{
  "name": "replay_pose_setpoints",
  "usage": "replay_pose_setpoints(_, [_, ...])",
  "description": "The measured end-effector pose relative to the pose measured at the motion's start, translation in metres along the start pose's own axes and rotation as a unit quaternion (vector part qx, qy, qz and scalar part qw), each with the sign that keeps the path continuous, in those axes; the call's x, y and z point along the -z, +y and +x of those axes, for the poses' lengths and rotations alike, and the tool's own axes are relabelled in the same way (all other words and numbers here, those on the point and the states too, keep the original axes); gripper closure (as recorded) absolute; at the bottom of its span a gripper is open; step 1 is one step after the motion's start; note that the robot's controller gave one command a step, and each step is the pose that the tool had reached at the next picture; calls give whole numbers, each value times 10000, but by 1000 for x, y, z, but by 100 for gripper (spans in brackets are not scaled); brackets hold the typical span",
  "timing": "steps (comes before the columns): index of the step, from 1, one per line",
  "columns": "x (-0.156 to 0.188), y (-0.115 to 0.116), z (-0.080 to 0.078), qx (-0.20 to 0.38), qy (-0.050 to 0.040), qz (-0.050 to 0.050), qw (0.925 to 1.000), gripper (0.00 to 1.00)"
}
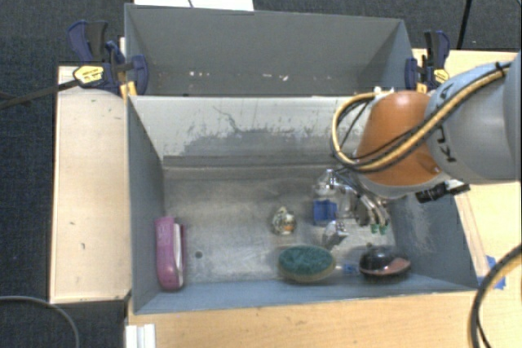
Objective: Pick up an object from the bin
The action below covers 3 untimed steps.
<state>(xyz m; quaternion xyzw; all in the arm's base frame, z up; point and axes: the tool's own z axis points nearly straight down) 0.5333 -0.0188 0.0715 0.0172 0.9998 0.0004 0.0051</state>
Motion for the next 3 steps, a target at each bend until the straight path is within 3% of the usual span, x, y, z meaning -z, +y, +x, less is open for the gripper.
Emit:
replay_pose_setpoints(1, [4, 0, -2, 11, -27, 0, 10000, 100])
replay_pose_setpoints(2, [119, -3, -9, 329, -5, 6, 9995, 100])
replay_pose_setpoints(3, [184, -67, 12, 1318, 14, 17, 9913, 100])
